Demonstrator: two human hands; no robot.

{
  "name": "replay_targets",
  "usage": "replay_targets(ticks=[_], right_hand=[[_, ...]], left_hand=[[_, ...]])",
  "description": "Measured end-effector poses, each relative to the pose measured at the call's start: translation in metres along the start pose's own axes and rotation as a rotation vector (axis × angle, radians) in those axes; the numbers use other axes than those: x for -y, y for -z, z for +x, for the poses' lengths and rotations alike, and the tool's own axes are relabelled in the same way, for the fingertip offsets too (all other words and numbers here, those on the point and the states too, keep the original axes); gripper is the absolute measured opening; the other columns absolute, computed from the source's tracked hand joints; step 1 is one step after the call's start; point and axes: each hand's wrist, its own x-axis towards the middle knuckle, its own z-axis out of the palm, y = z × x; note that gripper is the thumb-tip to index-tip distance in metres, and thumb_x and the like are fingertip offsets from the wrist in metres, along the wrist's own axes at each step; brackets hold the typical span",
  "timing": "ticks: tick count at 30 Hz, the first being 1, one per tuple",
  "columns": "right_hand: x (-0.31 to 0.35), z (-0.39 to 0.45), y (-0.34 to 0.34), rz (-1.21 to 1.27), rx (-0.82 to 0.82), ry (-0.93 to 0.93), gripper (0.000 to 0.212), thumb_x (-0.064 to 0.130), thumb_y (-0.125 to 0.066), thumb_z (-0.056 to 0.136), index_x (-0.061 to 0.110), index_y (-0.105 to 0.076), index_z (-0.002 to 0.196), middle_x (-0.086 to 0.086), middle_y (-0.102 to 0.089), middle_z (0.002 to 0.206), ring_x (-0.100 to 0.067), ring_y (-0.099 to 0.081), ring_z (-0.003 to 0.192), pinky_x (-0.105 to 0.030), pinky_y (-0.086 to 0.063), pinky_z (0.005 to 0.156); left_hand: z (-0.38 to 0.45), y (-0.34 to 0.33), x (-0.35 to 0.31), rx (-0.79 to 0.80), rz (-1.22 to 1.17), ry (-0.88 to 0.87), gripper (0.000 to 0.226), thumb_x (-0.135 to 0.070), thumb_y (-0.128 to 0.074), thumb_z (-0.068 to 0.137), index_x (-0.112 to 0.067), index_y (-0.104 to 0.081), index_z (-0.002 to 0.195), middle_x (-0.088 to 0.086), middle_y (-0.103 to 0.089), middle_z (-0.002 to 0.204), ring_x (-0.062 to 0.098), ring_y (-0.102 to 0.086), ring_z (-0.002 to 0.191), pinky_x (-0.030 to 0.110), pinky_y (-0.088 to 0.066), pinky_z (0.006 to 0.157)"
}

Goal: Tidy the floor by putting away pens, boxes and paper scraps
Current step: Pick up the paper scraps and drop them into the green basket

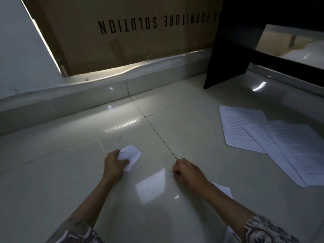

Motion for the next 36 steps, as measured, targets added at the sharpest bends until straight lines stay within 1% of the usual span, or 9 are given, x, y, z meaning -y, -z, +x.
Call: replay_targets(ticks=[5,8,11,15,23,27,30,33,36], right_hand=[[0.01,-0.014,0.019,0.286,-0.085,-0.083,0.019,0.013,-0.058,0.088,-0.001,-0.071,0.085,0.011,-0.042,0.062,-0.004,-0.044,0.062,-0.016,-0.033,0.06],[0.02,-0.028,0.048,0.44,-0.089,-0.074,0.027,0.018,-0.062,0.087,0.012,-0.062,0.06,0.007,-0.046,0.057,-0.002,-0.041,0.054,-0.015,-0.033,0.058],[0.023,-0.046,0.082,0.456,-0.043,-0.051,0.023,0.021,-0.065,0.085,0.014,-0.063,0.063,0.004,-0.053,0.058,-0.003,-0.044,0.054,-0.011,-0.034,0.054],[0.009,-0.076,0.117,0.423,-0.001,-0.055,0.017,0.02,-0.07,0.081,0.015,-0.066,0.065,0.008,-0.057,0.056,0.005,-0.047,0.048,-0.008,-0.035,0.052],[-0.041,-0.109,0.109,0.354,0.072,-0.199,0.032,0.003,-0.071,0.075,0.024,-0.058,0.055,0.002,-0.06,0.069,-0.007,-0.055,0.065,-0.016,-0.042,0.063],[-0.055,-0.101,0.075,0.326,0.083,-0.217,0.011,-0.001,-0.069,0.073,0.009,-0.069,0.071,-0.008,-0.063,0.081,-0.015,-0.057,0.077,-0.021,-0.043,0.068],[-0.063,-0.089,0.048,0.316,0.06,-0.261,0.004,0.001,-0.069,0.068,-0.002,-0.072,0.07,-0.013,-0.067,0.074,-0.014,-0.06,0.073,-0.021,-0.043,0.066],[-0.086,-0.077,0.014,0.258,0.088,-0.27,0.017,0.018,-0.052,0.064,0.017,-0.055,0.048,-0.017,-0.062,0.07,-0.018,-0.06,0.071,-0.024,-0.044,0.069],[-0.117,-0.064,-0.019,0.298,0.049,-0.293,0.017,0.026,-0.035,0.056,0.016,-0.047,0.054,-0.012,-0.059,0.08,-0.022,-0.058,0.077,-0.025,-0.042,0.07]], left_hand=[[-0.025,0.009,-0.012,0.055,-0.25,-0.062,0.039,-0.025,-0.064,0.057,-0.005,-0.069,0.091,0.012,-0.068,0.082,0.019,-0.06,0.078,0.031,-0.046,0.068],[-0.048,0.015,-0.033,0.138,-0.273,-0.095,0.021,-0.021,-0.067,0.066,-0.011,-0.067,0.085,0.008,-0.068,0.075,0.019,-0.061,0.072,0.02,-0.049,0.055],[-0.076,0.019,-0.055,0.243,-0.234,-0.173,0.015,-0.02,-0.064,0.072,-0.011,-0.067,0.084,0.009,-0.068,0.076,0.021,-0.063,0.071,0.026,-0.05,0.053],[-0.11,0.036,-0.087,0.344,-0.141,-0.264,0.005,-0.005,-0.061,0.086,-0.008,-0.065,0.086,0.008,-0.064,0.075,0.016,-0.06,0.065,0.018,-0.047,0.046],[-0.137,0.07,-0.12,0.384,-0.029,-0.284,0.007,-0.001,-0.059,0.086,0.001,-0.067,0.085,0.014,-0.064,0.068,0.019,-0.058,0.053,0.025,-0.046,0.041],[-0.129,0.058,-0.13,0.347,-0.027,-0.257,0.007,-0.002,-0.06,0.085,-0.001,-0.066,0.089,0.017,-0.065,0.073,0.024,-0.058,0.057,0.026,-0.047,0.041],[-0.121,0.045,-0.133,0.314,-0.036,-0.248,0.006,-0.002,-0.059,0.086,-0.005,-0.065,0.086,0.015,-0.064,0.073,0.023,-0.057,0.057,0.024,-0.047,0.04],[-0.115,0.031,-0.132,0.29,-0.06,-0.23,0.011,-0.002,-0.059,0.086,-0.01,-0.063,0.08,0.015,-0.063,0.073,0.023,-0.055,0.057,0.025,-0.046,0.043],[-0.114,0.022,-0.127,0.3,-0.053,-0.209,0.009,-0.002,-0.058,0.086,-0.009,-0.063,0.082,0.014,-0.063,0.074,0.024,-0.056,0.06,0.025,-0.046,0.044]])
